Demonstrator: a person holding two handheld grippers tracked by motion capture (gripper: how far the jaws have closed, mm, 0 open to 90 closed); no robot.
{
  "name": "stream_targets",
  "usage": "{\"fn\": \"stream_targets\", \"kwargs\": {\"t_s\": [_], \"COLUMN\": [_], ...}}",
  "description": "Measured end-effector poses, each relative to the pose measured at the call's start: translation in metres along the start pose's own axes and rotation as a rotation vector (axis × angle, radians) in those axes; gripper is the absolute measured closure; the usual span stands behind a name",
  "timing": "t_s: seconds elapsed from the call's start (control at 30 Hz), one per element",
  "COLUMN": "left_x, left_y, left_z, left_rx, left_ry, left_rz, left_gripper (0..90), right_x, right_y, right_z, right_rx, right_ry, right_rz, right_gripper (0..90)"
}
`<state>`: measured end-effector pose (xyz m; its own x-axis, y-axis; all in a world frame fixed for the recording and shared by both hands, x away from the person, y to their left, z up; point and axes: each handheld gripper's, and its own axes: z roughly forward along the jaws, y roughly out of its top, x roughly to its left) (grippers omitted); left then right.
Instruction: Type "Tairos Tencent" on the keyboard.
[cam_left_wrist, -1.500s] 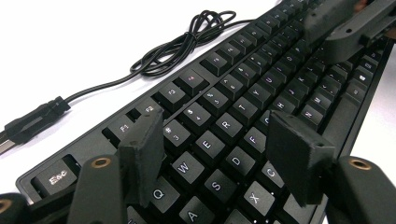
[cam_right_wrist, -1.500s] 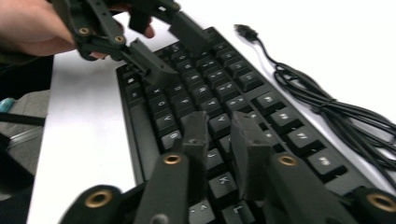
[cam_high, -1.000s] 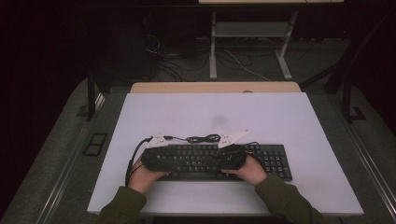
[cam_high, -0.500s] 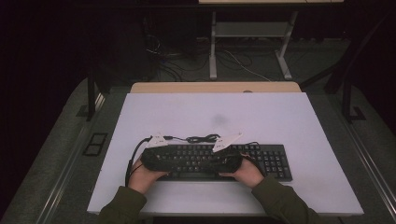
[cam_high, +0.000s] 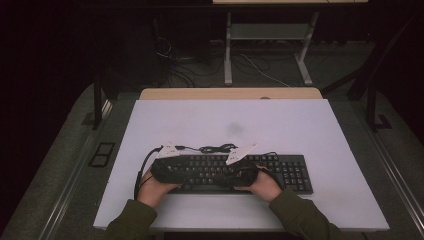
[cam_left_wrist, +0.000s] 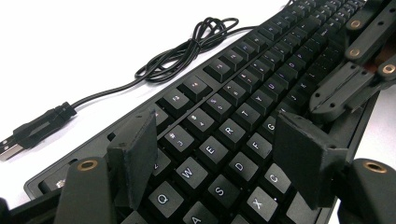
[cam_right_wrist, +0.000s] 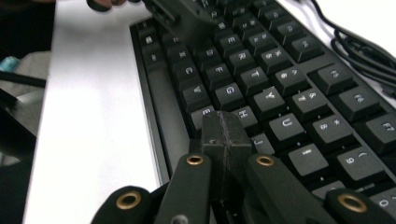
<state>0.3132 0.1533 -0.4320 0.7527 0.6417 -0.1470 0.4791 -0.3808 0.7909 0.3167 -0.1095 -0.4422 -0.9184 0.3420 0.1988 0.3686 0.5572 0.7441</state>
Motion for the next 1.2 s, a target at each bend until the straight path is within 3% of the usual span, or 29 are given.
{"fn": "stream_targets", "kwargs": {"t_s": [0.7, 0.87, 1.2], "left_x": [0.001, 0.000, -0.002], "left_y": [0.000, 0.000, 0.000], "left_z": [-0.001, -0.001, -0.002], "left_rx": [-0.004, -0.004, 0.004], "left_ry": [0.000, -0.001, -0.003], "left_rz": [0.003, 0.003, 0.007], "left_gripper": [30.2, 30.2, 30.2], "right_x": [-0.005, -0.008, -0.016], "right_y": [0.001, 0.002, 0.001], "right_z": [-0.008, -0.011, -0.019], "right_rx": [-0.028, -0.047, -0.086], "right_ry": [-0.008, -0.012, -0.032], "right_rz": [0.018, 0.028, 0.056], "right_gripper": [88.5, 80.3, 53.1]}}
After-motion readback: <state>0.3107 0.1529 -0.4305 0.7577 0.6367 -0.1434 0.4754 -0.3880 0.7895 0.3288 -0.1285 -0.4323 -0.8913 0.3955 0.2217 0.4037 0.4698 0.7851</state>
